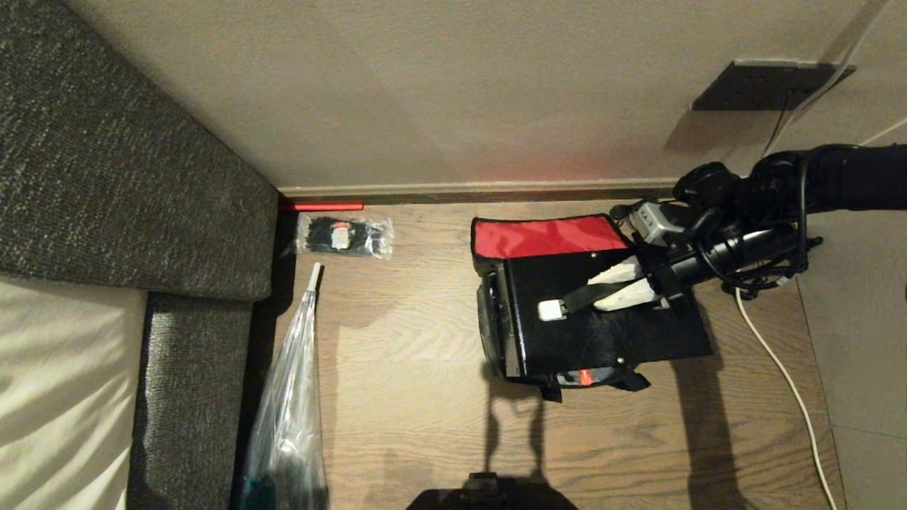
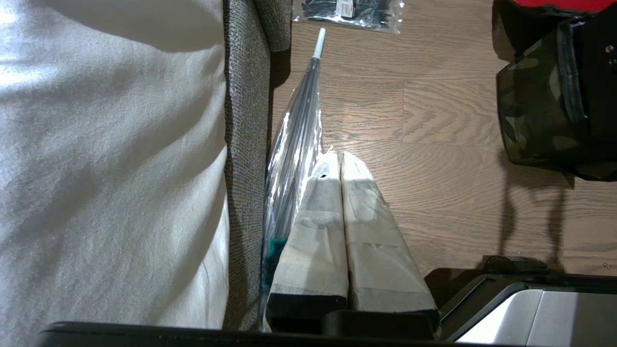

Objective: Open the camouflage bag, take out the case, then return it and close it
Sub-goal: Place the black box back

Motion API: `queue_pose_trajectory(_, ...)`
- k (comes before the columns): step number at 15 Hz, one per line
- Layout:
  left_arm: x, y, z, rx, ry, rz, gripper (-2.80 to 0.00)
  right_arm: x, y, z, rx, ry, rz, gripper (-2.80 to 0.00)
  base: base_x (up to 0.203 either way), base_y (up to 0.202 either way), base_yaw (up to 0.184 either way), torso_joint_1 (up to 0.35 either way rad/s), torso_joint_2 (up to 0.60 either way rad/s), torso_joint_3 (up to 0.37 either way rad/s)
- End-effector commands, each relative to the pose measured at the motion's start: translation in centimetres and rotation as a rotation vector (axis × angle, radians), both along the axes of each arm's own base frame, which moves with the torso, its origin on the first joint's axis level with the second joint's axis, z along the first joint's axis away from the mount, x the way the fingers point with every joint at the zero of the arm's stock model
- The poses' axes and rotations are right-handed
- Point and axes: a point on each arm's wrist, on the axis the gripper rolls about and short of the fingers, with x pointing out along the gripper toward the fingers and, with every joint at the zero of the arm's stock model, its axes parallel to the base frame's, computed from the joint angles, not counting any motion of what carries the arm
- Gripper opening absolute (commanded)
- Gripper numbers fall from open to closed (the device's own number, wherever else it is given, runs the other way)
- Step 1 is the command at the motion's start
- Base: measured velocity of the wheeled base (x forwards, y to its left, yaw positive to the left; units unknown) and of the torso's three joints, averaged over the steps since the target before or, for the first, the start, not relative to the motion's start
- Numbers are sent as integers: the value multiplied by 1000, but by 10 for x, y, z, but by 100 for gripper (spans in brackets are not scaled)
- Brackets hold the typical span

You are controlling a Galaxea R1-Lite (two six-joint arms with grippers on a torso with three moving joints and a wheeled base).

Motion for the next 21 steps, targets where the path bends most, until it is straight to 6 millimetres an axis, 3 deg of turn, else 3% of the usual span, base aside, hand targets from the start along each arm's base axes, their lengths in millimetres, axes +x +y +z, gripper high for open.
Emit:
queue_pose_trajectory(1, 0, 0, 0, 0, -2, -1, -280, 4, 2, -2, 4, -2, 9, -280, 0, 0, 0, 0, 0, 0)
queue_pose_trajectory(8, 0, 0, 0, 0, 1, 1, -280, -3, 1, 16, 11, -41, 3, -280, 0, 0, 0, 0, 0, 0)
queue_pose_trajectory(21, 0, 0, 0, 0, 1, 1, -280, -33, 1, 60, 42, -92, -26, -280, 0, 0, 0, 0, 0, 0)
